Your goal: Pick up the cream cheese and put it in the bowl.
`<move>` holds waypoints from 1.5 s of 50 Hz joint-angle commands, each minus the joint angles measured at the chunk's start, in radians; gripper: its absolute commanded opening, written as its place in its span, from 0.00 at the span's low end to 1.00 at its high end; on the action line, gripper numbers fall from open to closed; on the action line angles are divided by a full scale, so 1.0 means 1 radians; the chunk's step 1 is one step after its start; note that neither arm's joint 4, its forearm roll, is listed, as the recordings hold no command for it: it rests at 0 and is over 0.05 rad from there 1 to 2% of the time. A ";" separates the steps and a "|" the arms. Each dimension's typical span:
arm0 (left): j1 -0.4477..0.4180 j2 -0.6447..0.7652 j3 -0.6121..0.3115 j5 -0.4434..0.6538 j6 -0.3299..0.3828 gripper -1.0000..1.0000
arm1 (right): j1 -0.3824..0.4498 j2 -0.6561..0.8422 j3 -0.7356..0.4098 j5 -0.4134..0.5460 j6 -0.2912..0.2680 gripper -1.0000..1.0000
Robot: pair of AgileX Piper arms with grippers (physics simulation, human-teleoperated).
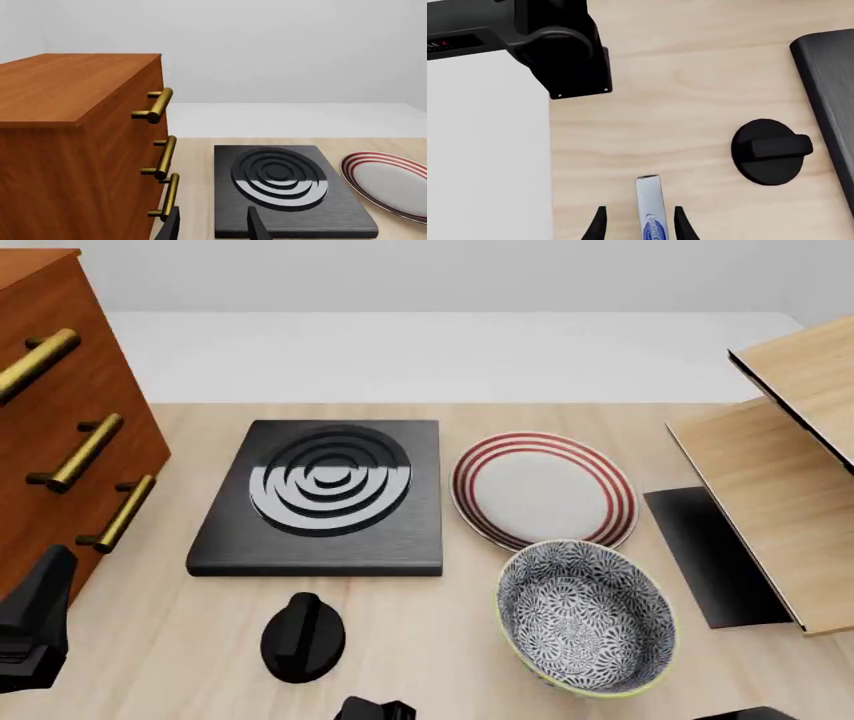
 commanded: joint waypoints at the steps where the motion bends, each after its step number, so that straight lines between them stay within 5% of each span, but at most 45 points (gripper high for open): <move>1: 0.000 0.000 0.000 0.000 0.000 1.00 | -0.005 0.044 0.009 -0.035 0.008 1.00; 39: 0.000 0.000 0.000 0.000 0.000 1.00 | -0.028 0.114 0.019 -0.081 0.006 1.00; 40: 0.000 0.000 0.000 0.000 0.000 1.00 | -0.034 0.112 0.019 -0.078 -0.005 0.00; 52: 0.000 0.000 0.000 0.000 0.000 1.00 | -0.068 0.018 0.013 -0.010 -0.066 0.00; 75: 0.000 0.000 0.000 0.000 0.000 1.00 | -0.182 -0.433 0.061 0.186 -0.154 0.00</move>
